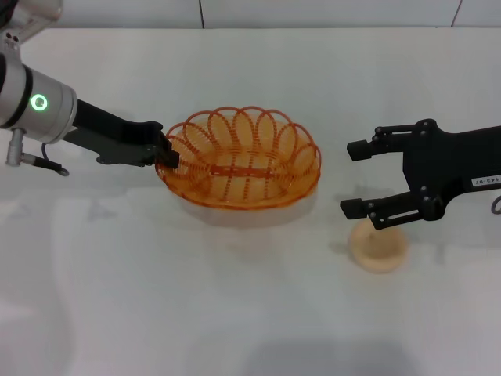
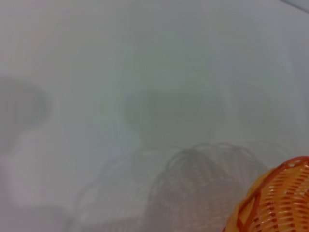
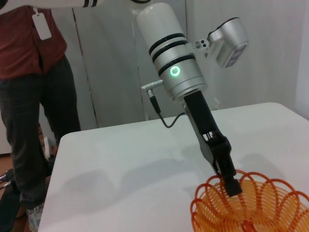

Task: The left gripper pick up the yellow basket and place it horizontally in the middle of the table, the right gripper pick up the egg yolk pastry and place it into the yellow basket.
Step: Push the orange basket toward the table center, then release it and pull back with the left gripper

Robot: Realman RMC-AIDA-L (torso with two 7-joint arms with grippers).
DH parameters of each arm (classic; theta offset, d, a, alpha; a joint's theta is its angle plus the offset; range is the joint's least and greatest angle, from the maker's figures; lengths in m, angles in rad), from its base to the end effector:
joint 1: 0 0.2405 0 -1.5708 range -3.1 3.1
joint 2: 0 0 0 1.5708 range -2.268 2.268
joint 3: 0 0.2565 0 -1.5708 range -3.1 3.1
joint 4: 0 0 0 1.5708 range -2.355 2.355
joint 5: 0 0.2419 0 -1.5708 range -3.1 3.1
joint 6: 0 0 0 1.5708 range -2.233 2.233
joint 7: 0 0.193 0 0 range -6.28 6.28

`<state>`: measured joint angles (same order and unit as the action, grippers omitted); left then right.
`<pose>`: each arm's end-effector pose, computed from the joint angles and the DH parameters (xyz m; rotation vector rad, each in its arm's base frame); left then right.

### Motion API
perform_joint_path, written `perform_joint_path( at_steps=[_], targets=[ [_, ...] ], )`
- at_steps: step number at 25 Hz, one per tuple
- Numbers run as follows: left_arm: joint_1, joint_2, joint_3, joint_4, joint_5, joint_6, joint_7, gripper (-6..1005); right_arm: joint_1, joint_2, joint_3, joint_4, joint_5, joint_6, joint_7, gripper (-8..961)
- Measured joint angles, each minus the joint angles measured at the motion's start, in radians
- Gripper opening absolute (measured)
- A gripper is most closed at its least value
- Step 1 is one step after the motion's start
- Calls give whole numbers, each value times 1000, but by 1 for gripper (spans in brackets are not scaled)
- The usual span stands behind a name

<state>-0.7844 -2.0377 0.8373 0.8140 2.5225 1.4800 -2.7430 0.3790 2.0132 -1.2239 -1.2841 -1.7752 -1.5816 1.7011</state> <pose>-0.2422 0.4324 -0.0318 -2.2299 -1.8497 0.0007 0.1628 0.3556 -0.0078 -2.9480 0.1974 0.4953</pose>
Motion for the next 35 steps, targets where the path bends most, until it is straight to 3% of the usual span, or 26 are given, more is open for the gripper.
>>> perform_joint_path(
  at_steps=[15, 35],
  targets=[
    [-64, -5, 42, -72, 51, -17, -20, 80, 0, 1, -6, 4, 12, -9, -1, 816],
    [-65, -15, 42, -119, 60, -62, -17, 107, -2, 1, -8, 11, 13, -14, -4, 815]
  ],
)
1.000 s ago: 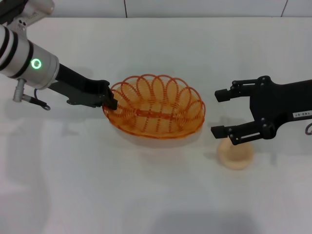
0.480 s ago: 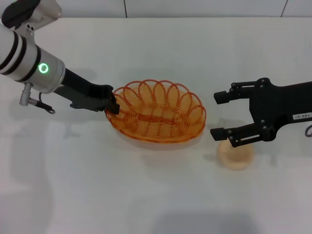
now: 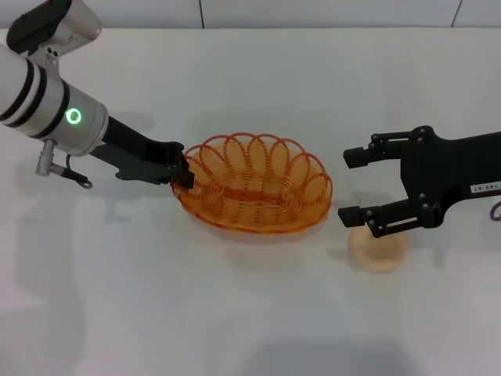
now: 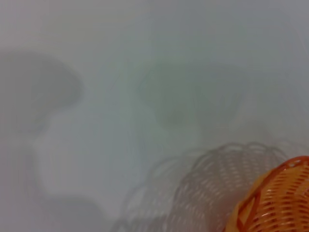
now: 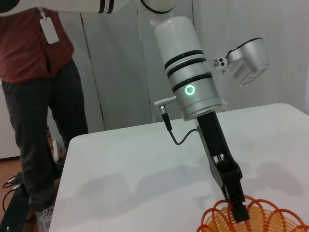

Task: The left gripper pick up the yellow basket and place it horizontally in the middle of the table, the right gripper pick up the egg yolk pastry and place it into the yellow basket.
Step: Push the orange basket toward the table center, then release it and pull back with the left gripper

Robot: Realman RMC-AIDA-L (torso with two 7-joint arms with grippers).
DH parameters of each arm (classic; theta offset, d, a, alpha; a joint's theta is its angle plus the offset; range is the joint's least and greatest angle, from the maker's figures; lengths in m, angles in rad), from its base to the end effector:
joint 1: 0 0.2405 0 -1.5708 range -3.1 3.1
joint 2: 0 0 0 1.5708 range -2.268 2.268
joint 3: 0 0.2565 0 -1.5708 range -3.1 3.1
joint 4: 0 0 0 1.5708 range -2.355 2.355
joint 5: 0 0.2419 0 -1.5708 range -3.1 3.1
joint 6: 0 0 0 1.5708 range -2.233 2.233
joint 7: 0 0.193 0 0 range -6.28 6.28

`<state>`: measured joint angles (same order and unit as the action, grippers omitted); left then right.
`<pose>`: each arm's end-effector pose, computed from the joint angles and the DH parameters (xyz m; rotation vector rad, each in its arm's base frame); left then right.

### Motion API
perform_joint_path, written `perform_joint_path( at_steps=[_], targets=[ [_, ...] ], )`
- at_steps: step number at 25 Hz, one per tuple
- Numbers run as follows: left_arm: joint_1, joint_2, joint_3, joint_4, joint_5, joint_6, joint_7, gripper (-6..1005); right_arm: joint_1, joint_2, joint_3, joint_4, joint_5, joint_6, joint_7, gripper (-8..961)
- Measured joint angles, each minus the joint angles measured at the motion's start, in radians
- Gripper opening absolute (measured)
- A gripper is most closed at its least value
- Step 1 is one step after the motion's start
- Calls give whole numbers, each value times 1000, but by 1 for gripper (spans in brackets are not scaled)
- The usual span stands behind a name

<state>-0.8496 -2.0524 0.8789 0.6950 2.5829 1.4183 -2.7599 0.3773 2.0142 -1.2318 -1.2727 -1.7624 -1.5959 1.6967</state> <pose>-0.2414 0.4299 -0.0638 -2.2424 -1.8517 0.1382 0.1626 0.3511 -0.0110 -2.9700 0.2021 0.5145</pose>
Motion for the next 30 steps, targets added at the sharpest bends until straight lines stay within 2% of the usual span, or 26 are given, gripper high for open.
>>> perform_joint_path(
  at_steps=[30],
  targets=[
    [8, -6, -9, 0, -26, 3, 4, 148, -1, -1, 3, -1, 0, -6, 0, 815]
  ],
)
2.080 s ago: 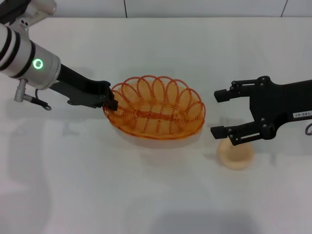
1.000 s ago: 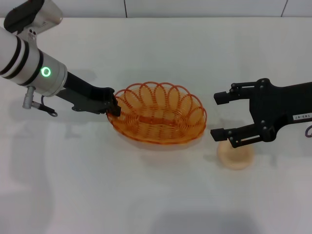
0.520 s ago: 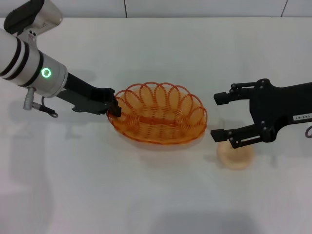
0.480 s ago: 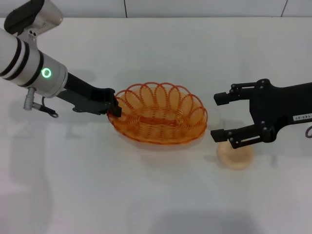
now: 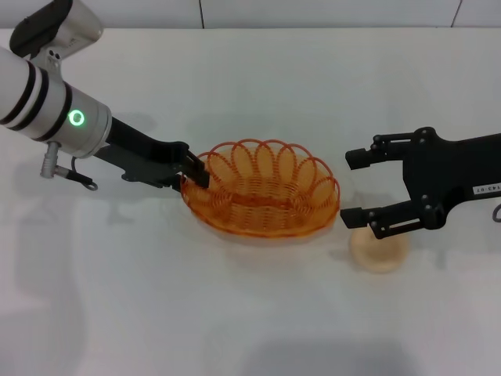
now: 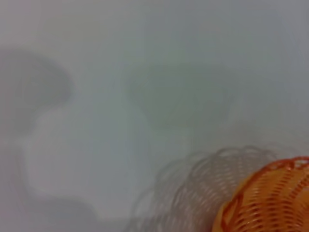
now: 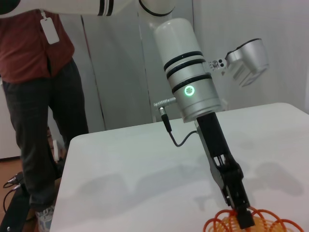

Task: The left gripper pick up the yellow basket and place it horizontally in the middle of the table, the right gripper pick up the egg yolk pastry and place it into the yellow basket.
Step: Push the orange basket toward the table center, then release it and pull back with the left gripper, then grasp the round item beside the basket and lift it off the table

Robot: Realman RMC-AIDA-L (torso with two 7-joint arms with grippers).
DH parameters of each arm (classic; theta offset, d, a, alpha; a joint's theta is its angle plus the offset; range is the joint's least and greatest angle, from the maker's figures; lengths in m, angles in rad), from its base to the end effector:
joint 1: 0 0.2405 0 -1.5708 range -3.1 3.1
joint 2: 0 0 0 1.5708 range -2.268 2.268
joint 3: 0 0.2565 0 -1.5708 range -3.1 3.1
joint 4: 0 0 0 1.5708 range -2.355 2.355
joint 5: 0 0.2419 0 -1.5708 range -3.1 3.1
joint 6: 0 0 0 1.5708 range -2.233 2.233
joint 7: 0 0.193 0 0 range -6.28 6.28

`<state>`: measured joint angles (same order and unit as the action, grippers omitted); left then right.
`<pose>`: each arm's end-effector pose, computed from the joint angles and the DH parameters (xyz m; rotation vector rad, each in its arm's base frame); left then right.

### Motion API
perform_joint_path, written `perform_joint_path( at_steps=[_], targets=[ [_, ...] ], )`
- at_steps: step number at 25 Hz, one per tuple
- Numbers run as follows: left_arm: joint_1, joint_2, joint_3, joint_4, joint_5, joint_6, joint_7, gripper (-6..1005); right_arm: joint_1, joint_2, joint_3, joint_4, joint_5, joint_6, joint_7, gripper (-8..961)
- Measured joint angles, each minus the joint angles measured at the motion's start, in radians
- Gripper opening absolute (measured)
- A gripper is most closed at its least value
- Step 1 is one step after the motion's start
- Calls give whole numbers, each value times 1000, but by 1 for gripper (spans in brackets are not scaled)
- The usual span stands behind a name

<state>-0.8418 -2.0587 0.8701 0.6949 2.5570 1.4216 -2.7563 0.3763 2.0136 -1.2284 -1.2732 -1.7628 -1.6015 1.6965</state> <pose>-0.2386 0.4276 -0.0670 -2.2499 -1.8791 0.0986 0.1632 0.3504 -0.0101 -2.9719 0.2028 0.5146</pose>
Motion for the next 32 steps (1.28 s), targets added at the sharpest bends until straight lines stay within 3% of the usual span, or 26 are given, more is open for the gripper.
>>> perform_joint_path(
  at_steps=[2, 7, 13, 15, 19, 24, 32],
  targets=[
    [1, 3, -1, 0, -14, 3, 4, 151, -7, -1, 2, -2, 0, 0, -1, 815],
    [13, 16, -2, 24, -56, 23, 27, 395, -10, -1, 4, -5, 0, -2, -2, 815],
    [68, 31, -2, 137, -164, 36, 91, 601, -11, -1, 5, -6, 0, -2, 0, 815],
    [89, 40, -2, 172, -214, 32, 124, 821, -11, -1, 4, -5, 0, 0, 2, 815],
    [126, 58, -35, 204, -328, -2, 240, 857, -13, 0, 4, -1, 1, 8, 3, 815],
    [147, 54, -140, 191, -427, -27, 484, 874, -13, 1, -2, 1, 0, 32, 6, 815],
    [146, 58, -145, 190, -460, -21, 810, 873, -5, 1, -3, 2, -40, 75, 60, 813]
  ],
)
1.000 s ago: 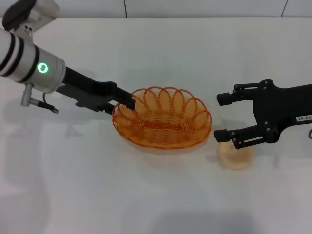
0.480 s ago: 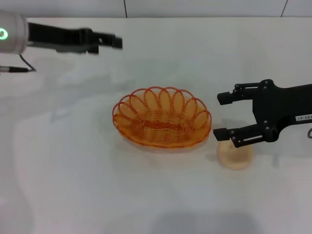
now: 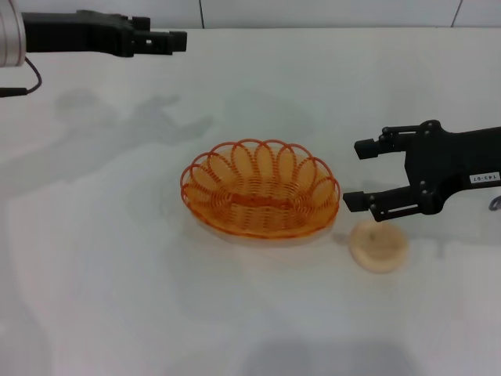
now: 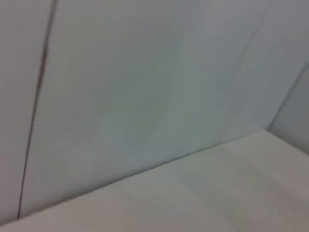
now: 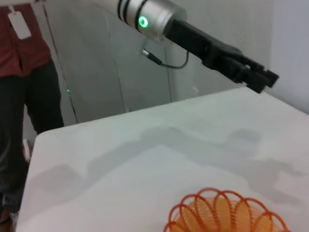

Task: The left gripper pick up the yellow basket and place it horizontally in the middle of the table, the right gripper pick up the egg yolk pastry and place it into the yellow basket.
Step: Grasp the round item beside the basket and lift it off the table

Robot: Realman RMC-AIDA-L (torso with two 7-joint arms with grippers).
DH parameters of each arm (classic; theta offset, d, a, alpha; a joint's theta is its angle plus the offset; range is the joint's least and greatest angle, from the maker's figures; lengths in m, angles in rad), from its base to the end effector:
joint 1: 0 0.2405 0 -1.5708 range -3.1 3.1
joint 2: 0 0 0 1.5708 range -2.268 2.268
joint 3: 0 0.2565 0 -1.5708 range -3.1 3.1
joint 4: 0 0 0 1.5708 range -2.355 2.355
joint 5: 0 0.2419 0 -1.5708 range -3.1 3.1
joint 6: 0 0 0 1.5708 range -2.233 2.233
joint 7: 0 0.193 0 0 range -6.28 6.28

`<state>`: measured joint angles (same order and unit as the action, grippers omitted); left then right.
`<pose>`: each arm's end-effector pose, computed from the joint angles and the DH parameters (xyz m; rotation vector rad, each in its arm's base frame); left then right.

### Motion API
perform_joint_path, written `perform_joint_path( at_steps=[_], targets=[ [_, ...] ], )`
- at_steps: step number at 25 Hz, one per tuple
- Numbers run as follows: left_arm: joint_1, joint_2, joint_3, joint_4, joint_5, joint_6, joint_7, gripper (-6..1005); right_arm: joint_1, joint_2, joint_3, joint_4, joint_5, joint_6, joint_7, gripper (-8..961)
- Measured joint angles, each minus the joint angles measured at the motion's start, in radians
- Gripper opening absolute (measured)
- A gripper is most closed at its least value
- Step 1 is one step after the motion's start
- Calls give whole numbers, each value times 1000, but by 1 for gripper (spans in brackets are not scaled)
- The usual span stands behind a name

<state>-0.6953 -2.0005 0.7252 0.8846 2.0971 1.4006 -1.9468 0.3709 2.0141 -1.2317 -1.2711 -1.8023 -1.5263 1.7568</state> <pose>-0.2102 0.4669 0.0345 -2.5236 -0.8821 -0.5290 0.1732 0.3633 -0.0113 -2.9057 0.3181 0.4598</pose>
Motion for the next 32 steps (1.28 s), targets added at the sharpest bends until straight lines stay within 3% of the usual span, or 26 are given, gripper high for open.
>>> perform_joint_path(
  at_steps=[5, 12, 23, 32],
  targets=[
    [1, 2, 37, 10, 11, 33, 142, 872, 2, 0, -1, -6, -36, 21, 45, 812],
    [1, 25, 121, 31, 46, 198, 297, 871, 0, -2, -1, -14, -81, 30, 113, 811],
    [34, 0, 140, 88, 73, 306, 397, 869, 4, 0, -58, -20, -213, 83, 207, 810],
    [60, 0, 133, 91, 61, 309, 413, 867, 43, 0, -79, -18, -312, 85, 283, 787]
  ],
)
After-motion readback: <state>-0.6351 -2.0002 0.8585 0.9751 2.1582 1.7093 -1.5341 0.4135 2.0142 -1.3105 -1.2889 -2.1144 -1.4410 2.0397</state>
